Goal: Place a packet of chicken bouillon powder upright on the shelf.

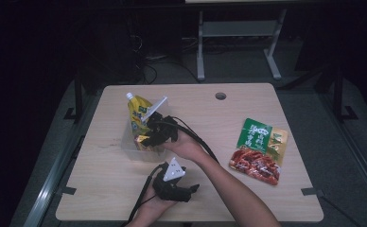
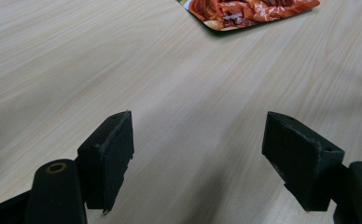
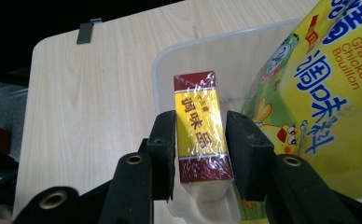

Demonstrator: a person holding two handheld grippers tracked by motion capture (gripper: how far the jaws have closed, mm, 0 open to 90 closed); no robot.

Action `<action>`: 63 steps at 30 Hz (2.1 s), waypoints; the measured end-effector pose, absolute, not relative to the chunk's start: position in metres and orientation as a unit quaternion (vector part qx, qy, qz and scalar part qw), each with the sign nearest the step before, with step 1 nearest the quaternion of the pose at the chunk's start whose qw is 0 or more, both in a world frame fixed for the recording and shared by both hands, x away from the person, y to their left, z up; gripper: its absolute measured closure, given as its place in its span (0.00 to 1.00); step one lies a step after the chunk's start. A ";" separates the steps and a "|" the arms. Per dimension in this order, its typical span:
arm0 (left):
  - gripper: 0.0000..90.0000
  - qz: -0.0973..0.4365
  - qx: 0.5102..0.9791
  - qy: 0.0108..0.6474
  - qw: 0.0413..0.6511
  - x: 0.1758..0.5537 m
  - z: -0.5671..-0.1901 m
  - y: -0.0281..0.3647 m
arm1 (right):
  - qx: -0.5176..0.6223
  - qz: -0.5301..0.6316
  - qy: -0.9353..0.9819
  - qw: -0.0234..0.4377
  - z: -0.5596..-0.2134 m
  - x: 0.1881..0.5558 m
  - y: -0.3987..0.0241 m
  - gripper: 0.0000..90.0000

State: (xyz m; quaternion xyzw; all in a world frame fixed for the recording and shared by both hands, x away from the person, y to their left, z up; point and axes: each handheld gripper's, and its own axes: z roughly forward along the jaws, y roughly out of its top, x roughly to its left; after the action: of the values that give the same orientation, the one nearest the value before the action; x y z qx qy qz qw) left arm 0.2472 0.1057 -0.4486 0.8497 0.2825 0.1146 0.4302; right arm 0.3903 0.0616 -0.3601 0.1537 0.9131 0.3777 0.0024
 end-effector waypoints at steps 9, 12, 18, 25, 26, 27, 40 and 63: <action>0.27 0.115 0.853 0.280 0.425 0.248 -0.448 0.106 | 0.162 0.397 0.903 -0.001 -0.350 0.389 0.050 0.61; 0.27 0.113 0.848 0.284 0.432 0.247 -0.449 0.105 | 0.163 0.405 0.900 0.004 -0.346 0.388 0.042 0.58; 0.27 0.116 0.857 0.275 0.421 0.249 -0.447 0.106 | 0.171 0.419 0.892 0.006 -0.336 0.382 0.022 0.54; 0.28 0.115 0.856 0.276 0.423 0.250 -0.446 0.104 | 0.190 0.431 0.882 0.014 -0.322 0.375 -0.008 0.50; 0.28 0.114 0.853 0.278 0.427 0.250 -0.446 0.103 | 0.193 0.435 0.880 0.016 -0.322 0.375 -0.013 0.50; 0.28 0.114 0.855 0.275 0.424 0.250 -0.445 0.103 | 0.197 0.435 0.878 0.018 -0.321 0.375 -0.018 0.50; 0.30 0.108 0.852 0.269 0.435 0.259 -0.434 0.087 | 0.271 0.434 0.859 0.034 -0.321 0.373 -0.095 0.44; 0.47 0.069 0.868 0.230 0.434 0.292 -0.445 0.000 | 0.391 0.419 0.816 0.081 -0.341 0.365 -0.221 0.40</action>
State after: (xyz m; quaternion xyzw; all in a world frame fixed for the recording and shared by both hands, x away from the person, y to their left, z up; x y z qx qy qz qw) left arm 0.2920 -0.0002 -0.4451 0.8680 0.2303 0.0694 0.4343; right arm 0.3649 -0.2207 -0.3411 0.3907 0.8157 0.4188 0.0812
